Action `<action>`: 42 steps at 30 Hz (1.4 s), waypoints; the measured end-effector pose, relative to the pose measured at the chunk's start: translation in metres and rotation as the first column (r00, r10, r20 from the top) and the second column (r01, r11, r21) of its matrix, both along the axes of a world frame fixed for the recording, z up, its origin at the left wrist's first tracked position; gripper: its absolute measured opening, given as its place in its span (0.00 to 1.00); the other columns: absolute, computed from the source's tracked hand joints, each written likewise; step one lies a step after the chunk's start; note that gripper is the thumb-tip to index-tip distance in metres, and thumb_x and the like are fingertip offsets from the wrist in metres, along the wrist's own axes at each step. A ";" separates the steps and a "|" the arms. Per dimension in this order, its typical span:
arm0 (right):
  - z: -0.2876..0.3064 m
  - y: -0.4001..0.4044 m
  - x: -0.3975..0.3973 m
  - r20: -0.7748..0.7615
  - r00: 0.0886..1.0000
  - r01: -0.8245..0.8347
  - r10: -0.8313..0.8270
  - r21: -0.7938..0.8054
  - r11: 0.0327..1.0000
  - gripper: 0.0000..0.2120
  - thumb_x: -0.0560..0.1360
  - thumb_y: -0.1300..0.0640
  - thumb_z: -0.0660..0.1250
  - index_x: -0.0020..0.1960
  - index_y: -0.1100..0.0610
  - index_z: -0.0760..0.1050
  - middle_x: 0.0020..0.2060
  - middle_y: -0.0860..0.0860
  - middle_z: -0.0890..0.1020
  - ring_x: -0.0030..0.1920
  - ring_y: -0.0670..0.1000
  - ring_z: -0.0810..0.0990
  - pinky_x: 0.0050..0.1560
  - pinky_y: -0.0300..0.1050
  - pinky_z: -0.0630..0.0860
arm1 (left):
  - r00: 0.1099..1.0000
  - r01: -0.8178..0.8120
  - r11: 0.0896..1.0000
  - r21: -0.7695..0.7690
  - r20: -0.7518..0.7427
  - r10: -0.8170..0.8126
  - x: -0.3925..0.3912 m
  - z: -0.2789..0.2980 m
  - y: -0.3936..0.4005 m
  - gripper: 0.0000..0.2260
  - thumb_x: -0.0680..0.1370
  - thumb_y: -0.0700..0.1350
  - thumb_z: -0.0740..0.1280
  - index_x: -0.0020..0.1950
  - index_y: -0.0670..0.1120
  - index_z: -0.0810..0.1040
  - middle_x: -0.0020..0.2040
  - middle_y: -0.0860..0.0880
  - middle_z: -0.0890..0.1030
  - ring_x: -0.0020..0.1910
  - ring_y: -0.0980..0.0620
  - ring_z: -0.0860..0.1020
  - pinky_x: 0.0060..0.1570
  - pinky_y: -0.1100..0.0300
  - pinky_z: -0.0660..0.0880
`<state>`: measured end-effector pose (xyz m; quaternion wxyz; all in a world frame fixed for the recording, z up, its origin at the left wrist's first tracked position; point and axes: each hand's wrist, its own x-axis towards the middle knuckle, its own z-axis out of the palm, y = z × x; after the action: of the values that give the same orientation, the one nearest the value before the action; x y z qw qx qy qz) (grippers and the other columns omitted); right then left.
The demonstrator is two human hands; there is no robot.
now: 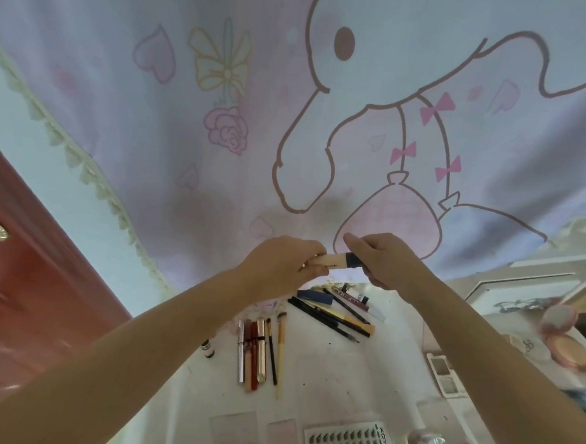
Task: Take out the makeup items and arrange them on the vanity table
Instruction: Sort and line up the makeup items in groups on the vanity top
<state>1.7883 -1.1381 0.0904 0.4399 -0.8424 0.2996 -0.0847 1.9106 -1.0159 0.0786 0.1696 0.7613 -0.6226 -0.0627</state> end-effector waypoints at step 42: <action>-0.003 -0.008 0.006 0.280 0.925 -0.236 0.258 -0.109 0.965 0.11 0.76 0.63 0.60 0.44 0.47 0.69 0.37 0.43 0.77 0.36 0.42 0.76 0.34 0.29 0.74 | 0.997 -0.071 0.997 -0.036 0.017 0.072 0.021 0.011 0.012 0.08 0.78 0.51 0.58 0.43 0.49 0.72 0.29 0.57 0.67 0.28 0.61 0.65 0.30 0.74 0.64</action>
<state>1.7946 -1.1461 0.0870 0.4552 -0.8672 0.1193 -0.1630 1.9318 -1.0044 0.0898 0.1797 0.7804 -0.5977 -0.0386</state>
